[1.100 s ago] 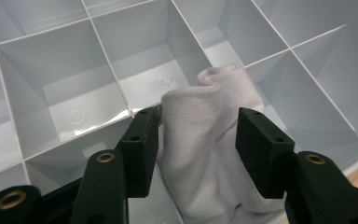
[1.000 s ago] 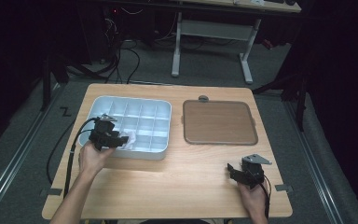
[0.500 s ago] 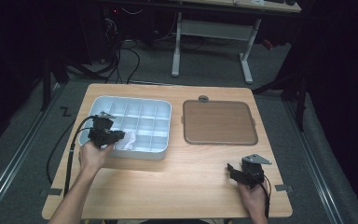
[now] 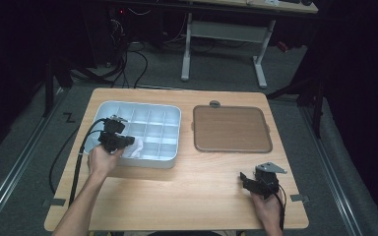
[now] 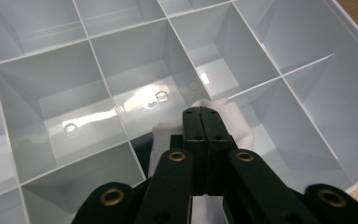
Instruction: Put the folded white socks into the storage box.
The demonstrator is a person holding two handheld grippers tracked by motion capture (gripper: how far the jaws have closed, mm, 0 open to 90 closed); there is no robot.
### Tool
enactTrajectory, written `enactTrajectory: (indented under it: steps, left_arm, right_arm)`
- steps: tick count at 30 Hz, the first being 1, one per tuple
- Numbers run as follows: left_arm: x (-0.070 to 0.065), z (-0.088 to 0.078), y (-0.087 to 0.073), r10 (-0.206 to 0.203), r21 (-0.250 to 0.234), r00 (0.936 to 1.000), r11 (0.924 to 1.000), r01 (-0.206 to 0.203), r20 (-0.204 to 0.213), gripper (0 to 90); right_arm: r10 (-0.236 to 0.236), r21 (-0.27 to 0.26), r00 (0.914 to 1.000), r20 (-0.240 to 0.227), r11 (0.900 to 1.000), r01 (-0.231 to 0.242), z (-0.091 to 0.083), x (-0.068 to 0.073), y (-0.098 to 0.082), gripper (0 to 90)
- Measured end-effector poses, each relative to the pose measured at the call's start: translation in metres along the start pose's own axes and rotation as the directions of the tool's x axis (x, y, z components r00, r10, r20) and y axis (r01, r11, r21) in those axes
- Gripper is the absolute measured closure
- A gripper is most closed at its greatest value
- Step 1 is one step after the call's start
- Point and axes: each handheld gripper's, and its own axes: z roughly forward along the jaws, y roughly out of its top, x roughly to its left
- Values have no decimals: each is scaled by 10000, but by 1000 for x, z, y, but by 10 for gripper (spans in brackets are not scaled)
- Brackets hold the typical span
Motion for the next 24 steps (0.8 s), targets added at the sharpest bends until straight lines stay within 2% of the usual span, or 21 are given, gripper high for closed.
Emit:
enactTrajectory:
  steps: [4,14,17,24]
  left_arm:
    - [-1,7,-5,171,465,9997,9988,-162,-186,900]
    - [2,14,-10,119,709,9993,9974,-93,-357,900]
    - [4,16,-12,-10,751,9993,9972,37,-366,900]
    - [4,22,-19,269,963,9979,9951,-210,-598,900]
  right_arm:
    - [-1,-2,10000,1,10000,1,0,0,0,334]
    - [-2,-2,10000,1,10000,2,0,0,0,333]
    - [8,2,10000,0,10000,-8,0,0,0,333]
    - [16,14,10000,6,10000,-16,0,0,0,333]
